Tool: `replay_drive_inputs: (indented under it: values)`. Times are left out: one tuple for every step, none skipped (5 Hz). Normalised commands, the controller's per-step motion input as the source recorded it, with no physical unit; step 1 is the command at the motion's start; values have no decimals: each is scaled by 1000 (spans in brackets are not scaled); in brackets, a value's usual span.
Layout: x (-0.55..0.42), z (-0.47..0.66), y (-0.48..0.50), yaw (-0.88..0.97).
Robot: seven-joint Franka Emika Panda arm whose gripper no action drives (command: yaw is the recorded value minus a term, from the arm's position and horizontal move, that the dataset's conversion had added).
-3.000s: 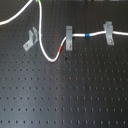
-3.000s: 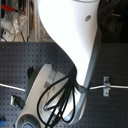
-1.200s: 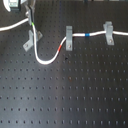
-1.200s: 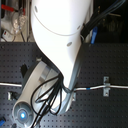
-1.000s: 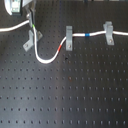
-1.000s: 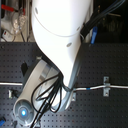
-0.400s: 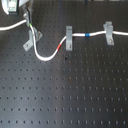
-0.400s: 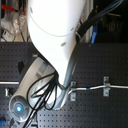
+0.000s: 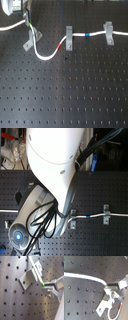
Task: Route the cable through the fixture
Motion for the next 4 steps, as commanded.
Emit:
replay_drive_inputs:
  values:
    - [-198, 356, 149, -26]
    - [-289, 226, 222, 0]
    - [-311, 3, 185, 0]
    - [0, -6, 0, -51]
